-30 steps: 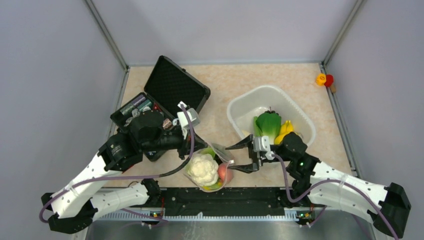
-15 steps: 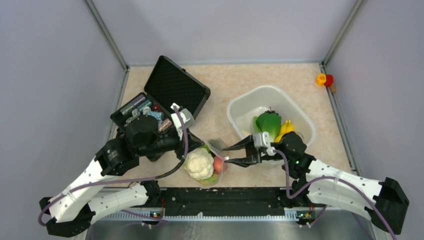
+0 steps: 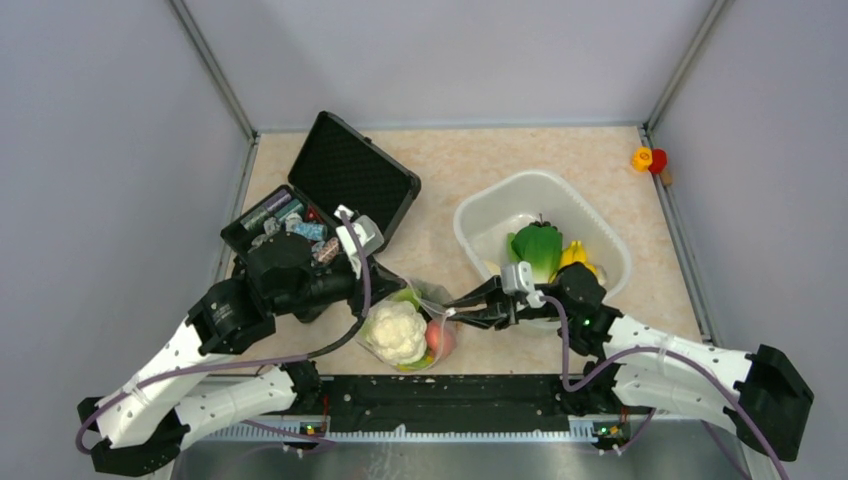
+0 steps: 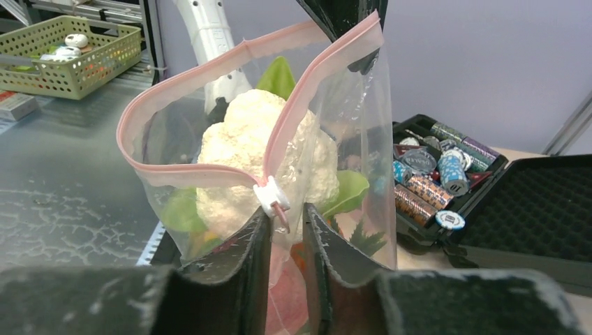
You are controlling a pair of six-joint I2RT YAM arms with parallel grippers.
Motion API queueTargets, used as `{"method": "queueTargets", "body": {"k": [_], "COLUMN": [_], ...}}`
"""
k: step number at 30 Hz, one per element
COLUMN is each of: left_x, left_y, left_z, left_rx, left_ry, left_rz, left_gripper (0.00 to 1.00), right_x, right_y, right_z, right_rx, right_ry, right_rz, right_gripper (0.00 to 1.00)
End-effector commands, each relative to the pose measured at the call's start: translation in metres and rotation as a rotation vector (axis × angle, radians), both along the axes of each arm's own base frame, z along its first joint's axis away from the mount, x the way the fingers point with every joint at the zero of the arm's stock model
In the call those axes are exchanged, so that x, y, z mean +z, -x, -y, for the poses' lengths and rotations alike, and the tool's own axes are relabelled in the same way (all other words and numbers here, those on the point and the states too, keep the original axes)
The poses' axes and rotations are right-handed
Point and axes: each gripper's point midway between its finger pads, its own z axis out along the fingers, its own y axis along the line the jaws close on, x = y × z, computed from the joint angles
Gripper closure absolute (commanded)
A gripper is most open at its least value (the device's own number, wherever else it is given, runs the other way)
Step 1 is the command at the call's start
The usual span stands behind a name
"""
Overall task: Place the food in the zip-top bag and seal the zipper
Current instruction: Adjust the zipper food storage bag at the center of the board.
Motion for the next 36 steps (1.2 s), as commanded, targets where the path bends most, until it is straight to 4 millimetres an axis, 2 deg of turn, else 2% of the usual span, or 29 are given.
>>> {"method": "queueTargets", "body": {"k": [1, 5, 8, 14, 16, 19, 22, 26, 28, 30, 33, 36], "left_x": [0.040, 0.039, 0.038, 0.032, 0.024, 0.009, 0.001, -0.003, -0.006, -0.004, 0.010, 0.022], "left_y": [-0.004, -0.006, -0.007, -0.019, -0.026, -0.032, -0.031, -0.033, -0.043, -0.046, -0.046, -0.037], "left_z": [0.004, 0.005, 0.004, -0.006, -0.010, -0.011, -0.001, -0.001, -0.015, -0.029, -0.054, -0.070], "left_rx": [0.014, 0.022, 0.031, 0.121, 0.167, 0.195, 0.146, 0.141, 0.230, 0.291, 0.382, 0.390], "left_ry": [0.139, 0.139, 0.138, 0.117, 0.093, 0.040, 0.001, -0.061, -0.098, -0.097, -0.051, 0.006], "left_rz": [0.090, 0.087, 0.086, 0.088, 0.079, 0.059, 0.047, 0.041, 0.047, 0.058, 0.098, 0.150], "left_gripper": [1.00, 1.00, 1.00, 0.98, 0.85, 0.46, 0.22, 0.13, 0.06, 0.02, 0.01, 0.01], "right_x": [0.020, 0.016, 0.017, 0.019, 0.018, 0.017, 0.021, 0.028, 0.028, 0.025, 0.018, 0.011], "right_y": [0.008, 0.005, 0.005, -0.006, -0.017, -0.036, -0.049, -0.077, -0.095, -0.103, -0.112, -0.122], "right_z": [0.004, 0.004, 0.004, 0.005, 0.006, 0.008, 0.010, 0.023, 0.034, 0.038, 0.037, 0.037], "right_rx": [0.028, 0.013, 0.017, -0.056, -0.122, -0.229, -0.309, -0.488, -0.609, -0.664, -0.700, -0.754], "right_ry": [-0.074, -0.062, -0.062, -0.049, -0.034, -0.003, 0.008, -0.024, -0.047, -0.046, -0.021, -0.014], "right_rz": [0.064, 0.051, 0.052, -0.013, -0.054, -0.135, -0.207, -0.304, -0.339, -0.357, -0.374, -0.398], "right_gripper": [0.83, 0.90, 0.99, 1.00, 1.00, 1.00, 1.00, 1.00, 1.00, 1.00, 1.00, 1.00]}}
